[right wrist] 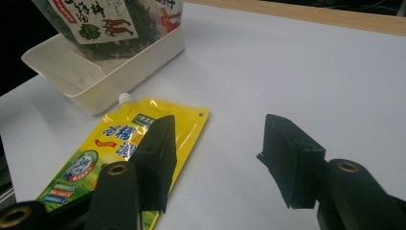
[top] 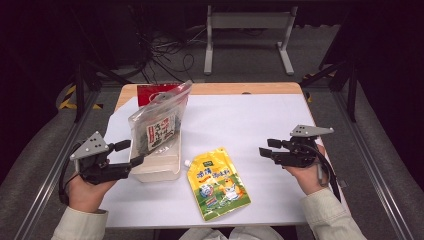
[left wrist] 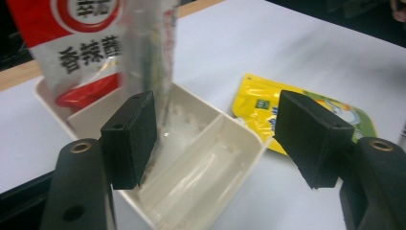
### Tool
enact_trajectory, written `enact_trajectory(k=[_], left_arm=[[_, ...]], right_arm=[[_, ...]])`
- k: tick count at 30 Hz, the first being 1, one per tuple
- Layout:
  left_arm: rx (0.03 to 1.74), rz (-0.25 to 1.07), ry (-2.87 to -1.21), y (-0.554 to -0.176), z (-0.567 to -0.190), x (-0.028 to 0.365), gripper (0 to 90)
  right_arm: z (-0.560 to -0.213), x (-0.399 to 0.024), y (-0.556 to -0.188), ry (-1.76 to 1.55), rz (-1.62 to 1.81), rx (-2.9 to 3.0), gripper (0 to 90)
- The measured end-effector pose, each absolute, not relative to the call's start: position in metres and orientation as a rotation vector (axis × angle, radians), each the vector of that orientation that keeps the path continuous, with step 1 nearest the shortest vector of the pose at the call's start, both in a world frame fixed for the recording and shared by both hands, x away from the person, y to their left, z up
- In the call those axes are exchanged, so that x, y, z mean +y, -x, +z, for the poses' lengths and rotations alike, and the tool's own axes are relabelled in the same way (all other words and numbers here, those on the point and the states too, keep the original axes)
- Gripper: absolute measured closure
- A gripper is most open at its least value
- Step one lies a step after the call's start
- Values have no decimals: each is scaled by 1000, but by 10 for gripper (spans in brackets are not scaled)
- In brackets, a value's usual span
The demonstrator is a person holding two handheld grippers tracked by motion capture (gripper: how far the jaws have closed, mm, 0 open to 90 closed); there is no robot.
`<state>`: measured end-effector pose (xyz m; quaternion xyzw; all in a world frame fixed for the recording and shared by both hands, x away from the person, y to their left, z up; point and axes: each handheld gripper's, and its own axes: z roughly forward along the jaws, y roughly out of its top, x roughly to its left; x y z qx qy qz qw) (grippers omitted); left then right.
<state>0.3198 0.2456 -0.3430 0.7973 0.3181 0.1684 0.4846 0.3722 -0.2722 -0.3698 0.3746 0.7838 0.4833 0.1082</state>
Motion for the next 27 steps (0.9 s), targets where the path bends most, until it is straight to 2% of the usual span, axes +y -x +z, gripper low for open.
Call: enact_trajectory(k=[17, 27], left_arm=[[724, 326, -1966, -309, -350, 237, 319], [717, 306, -1986, -308, -352, 236, 325]], right_arm=[[-384, -225, -391, -1016, 1322, 2527, 457], [-396, -205, -401, -1056, 1237, 2639, 425]])
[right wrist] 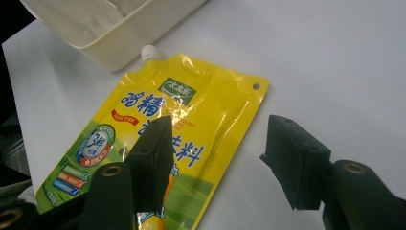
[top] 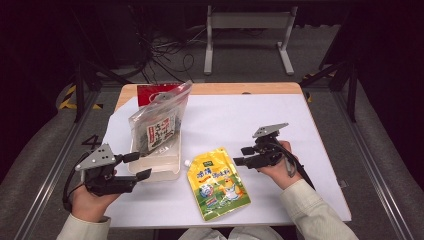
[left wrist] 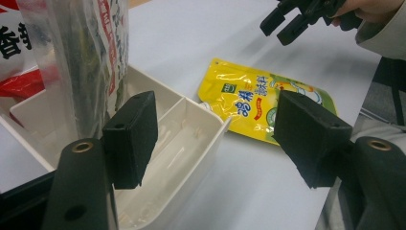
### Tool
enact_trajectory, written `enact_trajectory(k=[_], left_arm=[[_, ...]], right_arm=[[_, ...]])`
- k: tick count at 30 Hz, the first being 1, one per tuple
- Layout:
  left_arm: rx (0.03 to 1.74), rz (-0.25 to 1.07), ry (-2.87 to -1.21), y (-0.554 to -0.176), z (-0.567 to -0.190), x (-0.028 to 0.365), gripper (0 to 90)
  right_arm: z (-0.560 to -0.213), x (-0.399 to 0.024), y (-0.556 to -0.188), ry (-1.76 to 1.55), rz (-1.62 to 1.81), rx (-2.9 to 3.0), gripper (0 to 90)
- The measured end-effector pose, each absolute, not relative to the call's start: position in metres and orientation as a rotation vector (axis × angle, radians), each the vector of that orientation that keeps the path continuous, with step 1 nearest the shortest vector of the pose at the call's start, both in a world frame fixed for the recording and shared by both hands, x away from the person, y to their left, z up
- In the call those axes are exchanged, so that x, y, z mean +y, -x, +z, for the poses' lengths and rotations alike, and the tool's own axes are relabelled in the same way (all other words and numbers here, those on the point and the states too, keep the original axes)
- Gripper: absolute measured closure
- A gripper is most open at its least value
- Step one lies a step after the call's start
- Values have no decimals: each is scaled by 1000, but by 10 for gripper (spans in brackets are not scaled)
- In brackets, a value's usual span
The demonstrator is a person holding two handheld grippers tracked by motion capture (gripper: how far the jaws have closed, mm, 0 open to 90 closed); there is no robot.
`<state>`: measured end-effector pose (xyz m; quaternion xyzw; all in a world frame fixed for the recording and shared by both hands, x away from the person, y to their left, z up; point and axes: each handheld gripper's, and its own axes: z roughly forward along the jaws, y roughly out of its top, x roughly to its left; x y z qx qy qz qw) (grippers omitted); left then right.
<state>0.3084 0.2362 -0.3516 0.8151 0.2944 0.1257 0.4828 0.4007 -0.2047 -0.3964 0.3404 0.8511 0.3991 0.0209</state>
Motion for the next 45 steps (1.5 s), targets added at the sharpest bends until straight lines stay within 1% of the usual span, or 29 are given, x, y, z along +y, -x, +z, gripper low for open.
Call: enact_trajectory(k=[4, 20, 37, 41, 42, 45], left_arm=[[733, 294, -1984, -308, -352, 235, 326], [742, 306, -1995, -306, -354, 235, 330], [740, 294, -2011, -306, -356, 232, 329], [729, 301, -2018, -307, -356, 232, 330], [734, 298, -2017, -307, -357, 231, 329], [737, 295, -2015, -307, -357, 230, 330]], right_arm=[[-402, -199, -404, -1080, 1206, 2690, 398], [-420, -178, -411, -1081, 1121, 2774, 392], [-439, -159, -412, -1078, 997, 2821, 279], [-439, -158, -411, -1076, 992, 2819, 263], [-439, -157, -410, -1075, 992, 2819, 244], [-439, -156, -409, -1073, 987, 2820, 228]])
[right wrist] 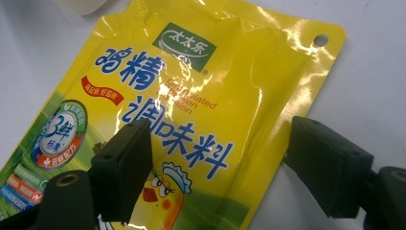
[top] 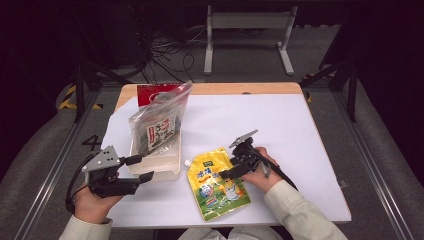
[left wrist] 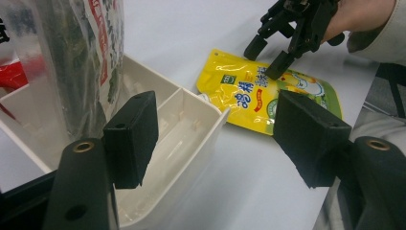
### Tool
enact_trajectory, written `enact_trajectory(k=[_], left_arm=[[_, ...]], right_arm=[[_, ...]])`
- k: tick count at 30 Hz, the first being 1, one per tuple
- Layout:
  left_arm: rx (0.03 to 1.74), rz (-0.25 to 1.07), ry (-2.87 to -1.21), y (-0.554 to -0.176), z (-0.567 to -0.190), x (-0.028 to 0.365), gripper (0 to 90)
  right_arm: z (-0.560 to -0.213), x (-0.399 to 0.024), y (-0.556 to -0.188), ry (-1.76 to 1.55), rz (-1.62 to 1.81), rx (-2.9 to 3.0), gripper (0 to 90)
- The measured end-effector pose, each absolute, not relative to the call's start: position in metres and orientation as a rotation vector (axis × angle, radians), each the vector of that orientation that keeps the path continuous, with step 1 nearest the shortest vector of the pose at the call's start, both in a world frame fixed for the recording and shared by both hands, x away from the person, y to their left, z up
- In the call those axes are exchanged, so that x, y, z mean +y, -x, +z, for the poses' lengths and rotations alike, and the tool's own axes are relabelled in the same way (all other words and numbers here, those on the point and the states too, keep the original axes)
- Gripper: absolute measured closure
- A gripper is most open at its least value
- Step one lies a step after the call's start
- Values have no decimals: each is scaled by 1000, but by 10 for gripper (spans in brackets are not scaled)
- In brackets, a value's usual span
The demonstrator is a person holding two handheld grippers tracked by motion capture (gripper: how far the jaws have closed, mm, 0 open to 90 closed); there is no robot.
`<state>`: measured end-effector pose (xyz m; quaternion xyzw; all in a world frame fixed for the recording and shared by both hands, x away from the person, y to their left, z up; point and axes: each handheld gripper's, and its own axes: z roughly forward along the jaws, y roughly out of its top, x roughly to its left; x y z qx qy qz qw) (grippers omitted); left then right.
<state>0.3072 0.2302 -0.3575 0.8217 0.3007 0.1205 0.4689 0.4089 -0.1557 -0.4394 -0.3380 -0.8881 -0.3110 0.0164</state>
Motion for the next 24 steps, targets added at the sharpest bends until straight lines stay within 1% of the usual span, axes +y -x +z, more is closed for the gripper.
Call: enact_trajectory(k=[3, 7, 12, 15, 20, 24], left_arm=[[729, 295, -2020, -308, -358, 230, 330], [732, 289, -2023, -308, -358, 229, 330], [726, 286, -2026, -309, -359, 227, 330], [717, 284, -2032, -309, -359, 225, 331], [715, 280, -2034, -311, -359, 224, 331], [713, 277, -2037, -311, -359, 223, 331]], right_arm=[[-440, -152, -406, 1023, -943, -2804, 212], [-439, -147, -403, 1021, -906, -2844, 225], [-435, -142, -399, 1030, -867, -2860, 330], [-433, -139, -394, 1021, -842, -2888, 460], [-433, -136, -394, 1035, -826, -2887, 486], [-433, -137, -394, 1032, -830, -2884, 481]])
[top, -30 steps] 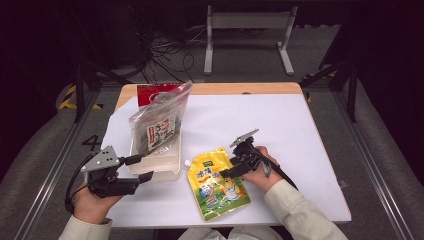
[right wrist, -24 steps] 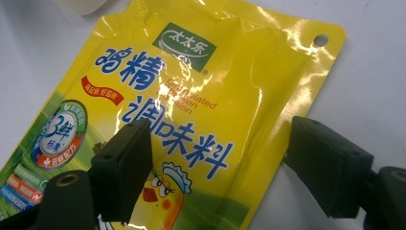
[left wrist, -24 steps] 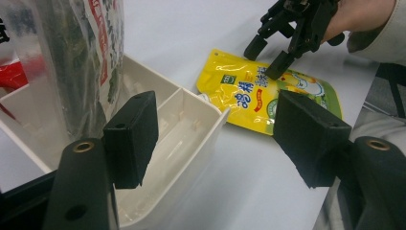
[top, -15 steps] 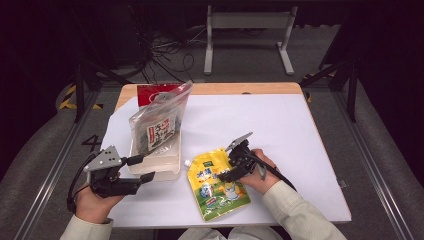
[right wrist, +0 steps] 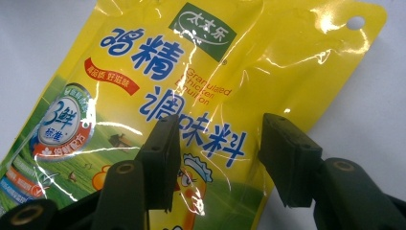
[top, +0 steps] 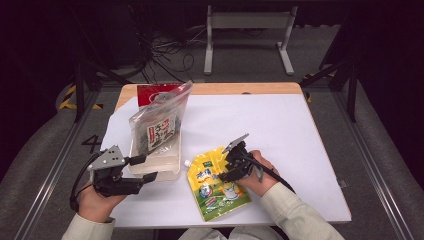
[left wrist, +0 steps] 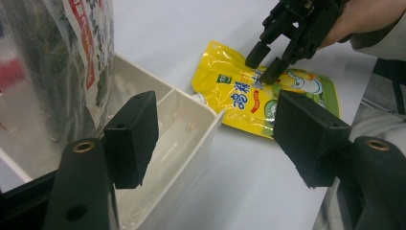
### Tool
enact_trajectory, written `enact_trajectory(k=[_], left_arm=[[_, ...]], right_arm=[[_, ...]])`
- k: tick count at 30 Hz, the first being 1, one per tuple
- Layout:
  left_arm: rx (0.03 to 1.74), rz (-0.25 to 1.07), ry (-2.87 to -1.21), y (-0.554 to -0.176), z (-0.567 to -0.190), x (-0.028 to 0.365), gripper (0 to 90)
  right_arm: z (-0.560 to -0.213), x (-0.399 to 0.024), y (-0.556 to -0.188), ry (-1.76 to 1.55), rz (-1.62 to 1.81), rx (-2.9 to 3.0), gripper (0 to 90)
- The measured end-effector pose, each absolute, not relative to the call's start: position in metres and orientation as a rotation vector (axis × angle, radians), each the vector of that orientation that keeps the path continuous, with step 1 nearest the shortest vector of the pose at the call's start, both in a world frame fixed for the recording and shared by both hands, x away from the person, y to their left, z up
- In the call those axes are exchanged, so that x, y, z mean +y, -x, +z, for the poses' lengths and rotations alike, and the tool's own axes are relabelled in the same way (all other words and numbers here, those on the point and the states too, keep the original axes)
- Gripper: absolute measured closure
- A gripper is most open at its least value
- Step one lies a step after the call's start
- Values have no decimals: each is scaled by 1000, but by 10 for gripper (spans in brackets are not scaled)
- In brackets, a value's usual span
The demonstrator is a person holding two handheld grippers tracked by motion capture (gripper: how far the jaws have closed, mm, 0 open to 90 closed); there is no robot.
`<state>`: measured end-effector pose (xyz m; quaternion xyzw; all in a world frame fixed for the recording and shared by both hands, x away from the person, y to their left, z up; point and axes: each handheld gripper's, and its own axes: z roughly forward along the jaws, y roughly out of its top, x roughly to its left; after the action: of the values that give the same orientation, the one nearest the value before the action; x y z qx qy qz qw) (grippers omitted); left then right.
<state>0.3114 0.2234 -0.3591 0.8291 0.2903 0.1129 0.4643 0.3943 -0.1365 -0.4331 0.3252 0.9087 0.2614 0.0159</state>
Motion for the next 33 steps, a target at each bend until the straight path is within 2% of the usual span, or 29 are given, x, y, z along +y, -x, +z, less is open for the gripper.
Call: enact_trajectory(k=[1, 2, 6, 7, 10, 13, 21, 25, 28, 30, 33], left_arm=[[712, 277, -2038, -311, -359, 223, 331], [712, 277, -2037, -311, -359, 223, 331], [721, 272, -2032, -311, -360, 224, 331], [713, 276, -2036, -312, -360, 224, 331], [714, 271, -2035, -311, -360, 223, 332], [715, 270, -2031, -311, -360, 222, 332], [701, 255, -2053, -312, -361, 216, 332], [695, 259, -2056, -312, -361, 214, 331], [689, 256, -2060, -312, -361, 213, 332], [687, 256, -2060, -313, -361, 212, 332], [683, 252, -2060, -314, -361, 212, 332]], right_arm=[[-433, -136, -394, -1003, 814, 2828, 468], [-434, -138, -397, -992, 800, 2807, 286], [-437, -142, -401, -1042, 832, 2800, 276], [-437, -140, -401, -1040, 823, 2798, 257], [-440, -134, -398, -1031, 820, 2815, 126], [-440, -130, -396, -1039, 799, 2808, 110], [-439, -123, -390, -1059, 745, 2780, 191], [-434, -118, -382, -1059, 726, 2772, 349], [-433, -113, -378, -1035, 700, 2761, 401], [-432, -114, -379, -1050, 686, 2745, 516], [-431, -117, -383, -1072, 683, 2751, 556]])
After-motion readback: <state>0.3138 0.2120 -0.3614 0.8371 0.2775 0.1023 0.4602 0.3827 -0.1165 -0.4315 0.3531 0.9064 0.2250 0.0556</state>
